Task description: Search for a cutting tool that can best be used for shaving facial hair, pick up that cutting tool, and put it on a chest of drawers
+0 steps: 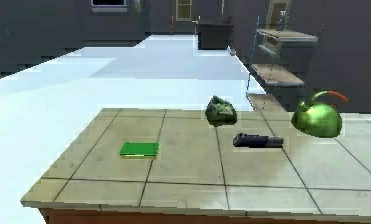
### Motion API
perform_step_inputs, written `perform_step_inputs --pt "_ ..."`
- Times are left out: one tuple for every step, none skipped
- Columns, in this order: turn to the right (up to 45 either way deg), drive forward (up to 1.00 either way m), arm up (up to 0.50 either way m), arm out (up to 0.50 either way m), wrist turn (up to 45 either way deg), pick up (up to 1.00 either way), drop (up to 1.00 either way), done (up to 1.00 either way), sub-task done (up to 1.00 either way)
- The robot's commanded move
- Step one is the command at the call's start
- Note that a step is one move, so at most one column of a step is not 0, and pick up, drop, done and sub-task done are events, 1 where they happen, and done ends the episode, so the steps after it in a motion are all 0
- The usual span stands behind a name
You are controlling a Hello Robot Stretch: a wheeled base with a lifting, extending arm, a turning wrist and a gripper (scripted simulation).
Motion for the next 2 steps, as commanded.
perform_step_inputs --pt "-45.0 0.00 0.00 0.00 0.0 0.00 0.00 0.00 0.00" --pt "-21.0 0.00 0.00 0.00 0.0 0.00 0.00 0.00 0.00"
